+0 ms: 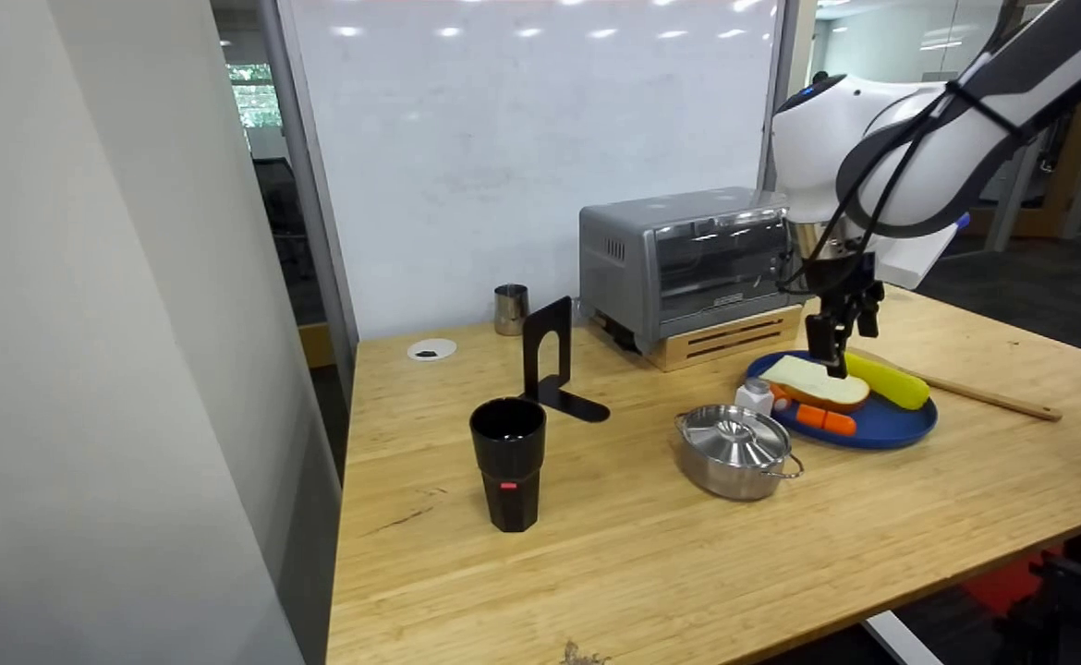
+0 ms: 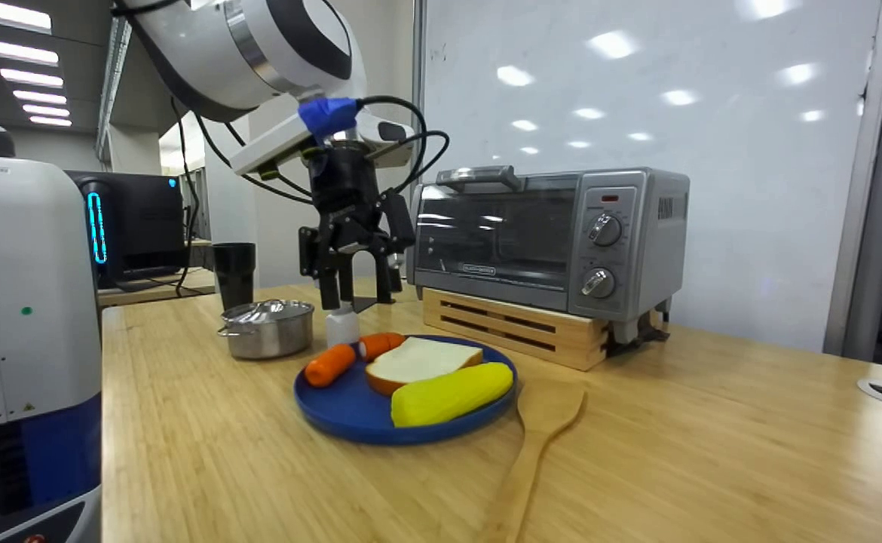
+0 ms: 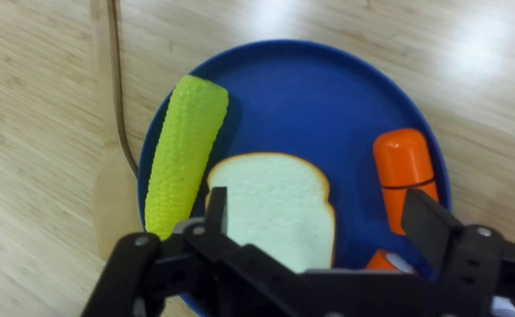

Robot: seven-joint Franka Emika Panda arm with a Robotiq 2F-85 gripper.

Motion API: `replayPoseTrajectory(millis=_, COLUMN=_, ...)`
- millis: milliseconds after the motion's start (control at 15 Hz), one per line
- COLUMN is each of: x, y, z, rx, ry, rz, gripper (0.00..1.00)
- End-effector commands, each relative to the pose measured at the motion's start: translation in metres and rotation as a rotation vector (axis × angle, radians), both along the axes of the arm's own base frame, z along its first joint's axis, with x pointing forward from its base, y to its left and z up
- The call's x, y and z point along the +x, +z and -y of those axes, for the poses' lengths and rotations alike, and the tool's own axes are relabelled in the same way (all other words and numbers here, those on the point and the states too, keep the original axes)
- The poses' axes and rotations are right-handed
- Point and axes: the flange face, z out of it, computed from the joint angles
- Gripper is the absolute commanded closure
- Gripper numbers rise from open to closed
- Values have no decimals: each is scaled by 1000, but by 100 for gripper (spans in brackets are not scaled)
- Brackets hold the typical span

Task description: Put the slice of bread on the plate

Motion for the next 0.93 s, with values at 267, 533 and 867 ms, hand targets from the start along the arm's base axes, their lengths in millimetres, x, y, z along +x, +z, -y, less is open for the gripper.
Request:
replayPoseTrajectory(millis=267, x=-83, y=73, z=20, rx=122, ry=-1, rz=64, gripper=0)
replayPoseTrajectory(millis=533, x=-121, y=101, z=68, rx=197, ry=8, rz=115, gripper=0)
replayPoseTrajectory(millis=867, x=-128, y=112, z=88, rx=195, ry=22, rz=135, gripper=0)
